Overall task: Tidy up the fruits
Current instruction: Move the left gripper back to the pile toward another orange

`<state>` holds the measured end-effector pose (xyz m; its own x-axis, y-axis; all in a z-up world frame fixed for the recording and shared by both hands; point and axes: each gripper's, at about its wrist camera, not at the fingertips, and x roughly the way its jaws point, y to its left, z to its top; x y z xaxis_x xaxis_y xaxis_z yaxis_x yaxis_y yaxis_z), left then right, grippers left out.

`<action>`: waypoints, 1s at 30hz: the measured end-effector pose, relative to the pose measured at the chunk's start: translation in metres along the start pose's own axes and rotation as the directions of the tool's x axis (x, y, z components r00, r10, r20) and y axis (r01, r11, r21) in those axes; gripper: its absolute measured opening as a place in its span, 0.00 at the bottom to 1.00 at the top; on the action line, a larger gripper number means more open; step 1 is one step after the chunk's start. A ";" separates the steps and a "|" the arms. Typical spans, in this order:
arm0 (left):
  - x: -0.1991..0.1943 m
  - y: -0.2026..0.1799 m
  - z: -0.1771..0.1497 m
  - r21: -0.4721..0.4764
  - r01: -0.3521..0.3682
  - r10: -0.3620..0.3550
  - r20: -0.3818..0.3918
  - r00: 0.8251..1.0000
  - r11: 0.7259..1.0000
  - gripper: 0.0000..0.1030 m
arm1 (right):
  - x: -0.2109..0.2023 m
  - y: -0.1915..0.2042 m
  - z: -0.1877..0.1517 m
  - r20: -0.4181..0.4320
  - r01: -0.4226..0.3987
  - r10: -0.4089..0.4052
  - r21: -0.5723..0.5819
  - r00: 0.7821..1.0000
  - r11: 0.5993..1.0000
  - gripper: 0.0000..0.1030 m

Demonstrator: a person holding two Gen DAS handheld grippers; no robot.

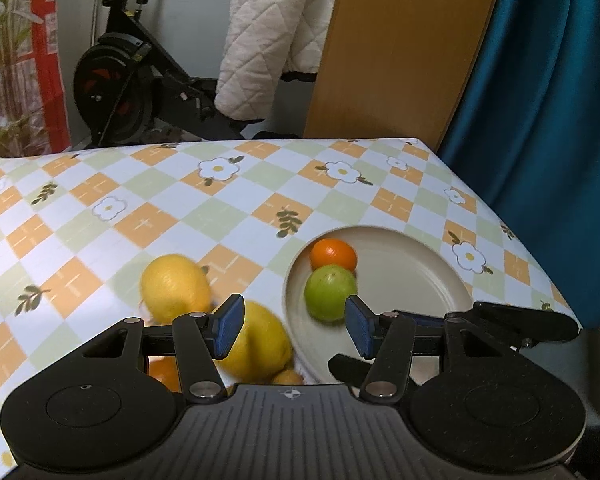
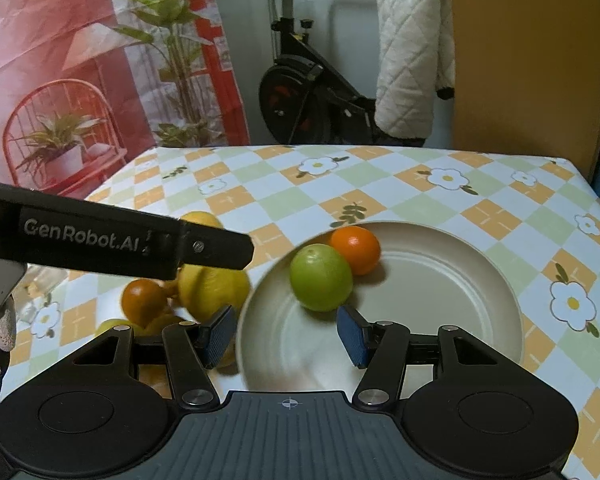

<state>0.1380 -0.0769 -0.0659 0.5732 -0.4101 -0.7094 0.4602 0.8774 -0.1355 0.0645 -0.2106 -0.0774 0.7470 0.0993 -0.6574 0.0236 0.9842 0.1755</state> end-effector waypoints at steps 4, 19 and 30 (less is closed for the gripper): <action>-0.012 0.006 -0.009 -0.016 -0.011 0.011 -0.005 1.000 1.000 0.56 | -0.005 0.010 -0.002 0.000 -0.021 0.021 -0.013 1.000 1.000 0.51; -0.043 0.034 -0.038 -0.096 -0.035 0.035 -0.005 0.999 0.995 0.56 | -0.012 0.037 -0.008 -0.017 -0.079 0.078 -0.059 0.997 0.995 0.51; -0.067 0.059 -0.062 -0.154 -0.052 0.050 -0.014 0.999 0.987 0.56 | -0.018 0.052 -0.014 -0.019 -0.110 0.108 -0.093 0.994 0.990 0.51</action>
<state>0.0843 0.0176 -0.0694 0.5858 -0.3622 -0.7250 0.3198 0.9253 -0.2038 0.0429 -0.1590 -0.0661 0.7323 0.2081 -0.6484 -0.1202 0.9767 0.1778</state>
